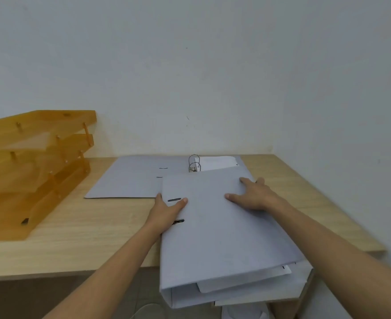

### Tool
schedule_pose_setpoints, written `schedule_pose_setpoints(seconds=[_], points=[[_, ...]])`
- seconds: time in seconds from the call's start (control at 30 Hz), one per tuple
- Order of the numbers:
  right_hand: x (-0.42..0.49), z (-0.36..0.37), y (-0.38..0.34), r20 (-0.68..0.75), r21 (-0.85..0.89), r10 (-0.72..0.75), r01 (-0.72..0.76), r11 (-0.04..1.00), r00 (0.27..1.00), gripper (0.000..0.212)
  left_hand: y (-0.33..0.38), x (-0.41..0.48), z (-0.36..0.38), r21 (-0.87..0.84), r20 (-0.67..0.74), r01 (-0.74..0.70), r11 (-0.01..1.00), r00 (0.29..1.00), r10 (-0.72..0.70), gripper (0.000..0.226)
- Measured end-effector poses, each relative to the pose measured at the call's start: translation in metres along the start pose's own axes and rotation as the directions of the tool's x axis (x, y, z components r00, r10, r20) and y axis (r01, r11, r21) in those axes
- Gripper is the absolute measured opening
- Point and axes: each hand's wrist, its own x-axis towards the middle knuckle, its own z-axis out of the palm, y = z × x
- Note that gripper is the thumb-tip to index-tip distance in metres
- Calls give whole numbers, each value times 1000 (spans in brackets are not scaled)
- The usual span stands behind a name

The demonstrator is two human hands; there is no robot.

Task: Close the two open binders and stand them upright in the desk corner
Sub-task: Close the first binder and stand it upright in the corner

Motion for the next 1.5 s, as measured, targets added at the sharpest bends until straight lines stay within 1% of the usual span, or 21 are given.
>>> schedule_pose_setpoints(seconds=[0.07,0.1,0.2,0.27,0.33,0.4,0.5,0.6,0.67,0.7,0.77,0.87,1.0,1.07,1.13,1.2,1.3,1.33,1.4,1.5], points=[[5,18,14,38,-26,9,-8,1000,999,96,-3,-3,4,-139,41,107,985,994,-102,73],[6,26,19,66,-12,3,-2,1000,998,94,-5,-3,6,-178,48,130,975,991,-123,68],[9,49,33,77,84,-28,22,996,997,87,0,-10,9,-228,41,212,950,977,-208,48],[6,64,39,61,103,-36,30,994,998,81,5,-12,10,-255,79,291,922,957,-280,41],[0,80,45,29,104,-21,18,994,999,76,12,-15,13,-280,127,338,898,941,-315,38],[-3,88,47,-11,118,-15,17,993,1000,74,19,-18,14,-301,159,362,882,931,-328,41],[-4,84,51,-34,178,-21,27,984,999,72,21,-27,11,-377,211,396,837,917,-339,56],[0,77,59,-48,270,-17,29,962,999,72,17,-39,6,-407,352,447,797,882,-315,72],[1,72,63,-43,312,-24,36,949,999,73,16,-46,6,-425,439,472,772,854,-280,71],[2,70,64,-47,323,-29,43,945,998,73,17,-48,8,-438,454,469,767,852,-262,68],[4,68,66,-59,327,-35,52,944,998,72,23,-54,13,-468,428,449,761,869,-249,62],[7,66,68,-56,299,-45,60,952,997,71,28,-58,19,-461,372,412,786,894,-250,52],[7,67,67,-53,214,-30,40,976,998,71,26,-57,23,-448,340,404,797,902,-266,54],[7,68,65,-41,173,-13,20,985,999,71,25,-56,22,-463,345,408,786,901,-264,54],[6,71,61,-35,151,4,2,989,999,72,22,-57,21,-469,383,431,771,886,-262,59],[2,73,51,-31,138,-9,13,990,999,72,16,-62,21,-493,431,461,738,866,-253,65],[-10,76,27,-25,181,-82,86,980,996,71,4,-68,25,-562,534,515,647,824,-192,81],[-13,75,18,-21,207,-111,113,972,994,71,3,-68,26,-576,541,509,640,824,-168,82],[-23,67,3,-12,251,-160,157,955,987,70,7,-70,30,-586,524,468,662,842,-131,78],[-38,50,-14,-12,355,-225,214,910,974,69,25,-76,36,-578,473,398,712,875,-106,65]])
